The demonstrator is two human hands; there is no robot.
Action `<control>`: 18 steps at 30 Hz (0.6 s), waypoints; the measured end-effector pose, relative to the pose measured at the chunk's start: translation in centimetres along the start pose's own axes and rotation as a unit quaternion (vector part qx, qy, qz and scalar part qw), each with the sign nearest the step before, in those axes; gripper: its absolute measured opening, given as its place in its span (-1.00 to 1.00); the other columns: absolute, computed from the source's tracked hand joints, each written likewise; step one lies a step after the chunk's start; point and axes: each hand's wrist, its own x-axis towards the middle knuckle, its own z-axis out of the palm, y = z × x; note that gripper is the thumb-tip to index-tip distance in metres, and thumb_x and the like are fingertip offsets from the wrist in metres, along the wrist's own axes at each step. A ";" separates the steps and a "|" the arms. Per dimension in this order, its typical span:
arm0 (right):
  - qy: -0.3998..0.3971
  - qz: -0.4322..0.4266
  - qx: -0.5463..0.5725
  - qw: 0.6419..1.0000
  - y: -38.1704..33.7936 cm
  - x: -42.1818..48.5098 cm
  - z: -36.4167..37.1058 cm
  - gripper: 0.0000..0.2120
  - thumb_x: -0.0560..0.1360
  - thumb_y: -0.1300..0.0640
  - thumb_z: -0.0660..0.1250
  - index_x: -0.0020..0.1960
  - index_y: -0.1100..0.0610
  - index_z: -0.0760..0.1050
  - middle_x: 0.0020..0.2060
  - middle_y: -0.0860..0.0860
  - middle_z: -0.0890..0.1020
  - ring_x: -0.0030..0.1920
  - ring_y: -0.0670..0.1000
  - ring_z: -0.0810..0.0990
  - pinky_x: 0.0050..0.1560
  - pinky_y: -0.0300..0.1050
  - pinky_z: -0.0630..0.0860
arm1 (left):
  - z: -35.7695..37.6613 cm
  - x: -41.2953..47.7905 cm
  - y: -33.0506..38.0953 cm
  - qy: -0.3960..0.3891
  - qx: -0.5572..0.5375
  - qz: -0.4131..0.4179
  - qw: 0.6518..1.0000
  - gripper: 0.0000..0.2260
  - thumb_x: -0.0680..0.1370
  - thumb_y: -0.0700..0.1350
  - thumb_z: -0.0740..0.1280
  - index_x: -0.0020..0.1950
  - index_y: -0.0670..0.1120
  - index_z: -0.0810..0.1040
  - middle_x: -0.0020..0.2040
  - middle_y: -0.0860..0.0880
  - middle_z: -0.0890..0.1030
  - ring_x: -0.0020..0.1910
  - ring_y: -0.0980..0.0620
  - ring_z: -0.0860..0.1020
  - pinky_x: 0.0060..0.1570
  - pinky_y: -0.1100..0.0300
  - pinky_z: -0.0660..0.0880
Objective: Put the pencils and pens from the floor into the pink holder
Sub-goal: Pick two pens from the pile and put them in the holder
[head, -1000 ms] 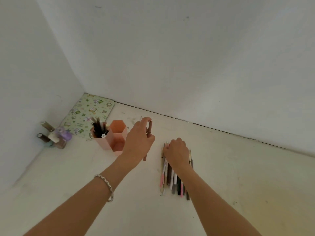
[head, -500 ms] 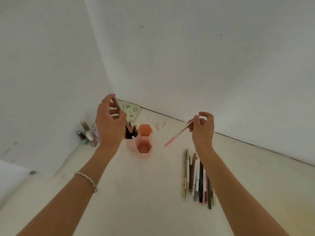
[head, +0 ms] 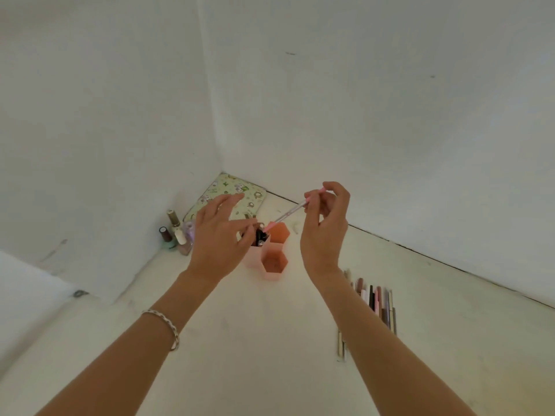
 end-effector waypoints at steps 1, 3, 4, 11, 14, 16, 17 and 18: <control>-0.003 -0.004 -0.005 1.000 0.0 -0.2 0.3 -0.82 0.63 0.13 0.18 0.16 -0.12 0.32 -0.12 -0.09 0.64 -0.08 -0.07 0.62 -0.01 -0.04 0.57 | -0.3 -0.1 -0.2 -0.002 0.009 0.002 1.000 -0.69 0.53 0.02 0.23 0.13 0.00 0.70 0.40 -0.11 0.48 0.37 -0.17 0.40 0.29 -0.11 0.32; -0.014 -0.015 -0.016 1.000 0.2 -0.3 0.8 -0.82 0.64 0.12 0.18 0.17 -0.12 0.32 -0.09 -0.04 0.64 -0.07 -0.07 0.62 -0.02 -0.08 0.57 | -1.5 -0.1 -0.8 0.053 -0.014 -0.048 0.997 -0.59 0.56 0.02 0.21 0.39 -0.03 0.52 0.48 -0.14 0.35 0.41 -0.16 0.36 0.34 -0.11 0.28; -0.022 -0.024 -0.026 0.999 0.3 -0.4 1.0 -0.82 0.64 0.13 0.19 0.18 -0.11 0.32 -0.08 -0.02 0.64 -0.07 -0.07 0.62 -0.02 -0.14 0.55 | -2.2 0.1 -1.1 0.095 -0.041 -0.079 0.992 -0.56 0.57 0.00 0.21 0.44 -0.05 0.44 0.48 -0.15 0.32 0.40 -0.15 0.36 0.35 -0.13 0.30; -0.161 -0.108 -0.160 0.968 1.8 -1.6 2.1 -0.92 0.62 0.16 0.21 0.05 0.00 0.42 -0.13 -0.07 0.56 -0.12 -0.02 0.53 -0.08 -0.15 0.49 | -4.2 0.7 -1.0 0.160 -0.151 -0.131 0.967 -0.58 0.54 -0.12 0.22 0.42 -0.09 0.41 0.42 -0.10 0.35 0.40 0.01 0.32 0.38 -0.05 0.33; -0.213 -0.191 -0.241 0.927 3.3 -3.0 2.2 -0.91 0.51 0.24 0.34 -0.03 0.17 0.62 0.11 0.09 0.59 0.03 0.08 0.55 0.13 -0.10 0.43 | -3.7 0.4 0.2 0.151 -0.175 -0.127 0.965 -0.62 0.52 -0.22 0.25 0.35 -0.13 0.46 0.33 -0.10 0.41 0.31 -0.07 0.42 0.30 0.00 0.41; -0.191 -0.171 -0.236 0.937 3.5 -3.3 1.5 -0.80 0.49 0.20 0.31 0.09 0.16 0.61 0.18 0.09 0.55 0.10 0.03 0.52 0.19 -0.06 0.41 | -2.8 -0.3 1.8 0.144 -0.191 -0.108 0.965 -0.67 0.49 -0.27 0.27 0.25 -0.14 0.48 0.20 -0.04 0.45 0.14 -0.03 0.49 0.16 0.08 0.47; -0.157 -0.152 -0.222 0.950 3.5 -3.1 1.0 -0.74 0.49 0.18 0.26 0.14 0.15 0.58 0.18 0.07 0.55 0.13 0.00 0.51 0.21 -0.06 0.42 | -2.1 -0.7 2.9 0.135 -0.201 -0.094 0.966 -0.72 0.49 -0.27 0.27 0.19 -0.12 0.49 0.11 0.00 0.46 0.03 0.02 0.51 0.05 0.15 0.48; -0.119 -0.130 -0.210 0.962 3.6 -2.7 0.1 -0.71 0.48 0.19 0.22 0.17 0.15 0.55 0.16 0.04 0.54 0.14 0.00 0.50 0.21 -0.03 0.45 | -1.3 -1.1 4.2 0.112 -0.216 -0.077 0.967 -0.77 0.49 -0.25 0.26 0.13 -0.09 0.48 0.04 0.03 0.46 -0.07 0.07 0.50 -0.06 0.22 0.49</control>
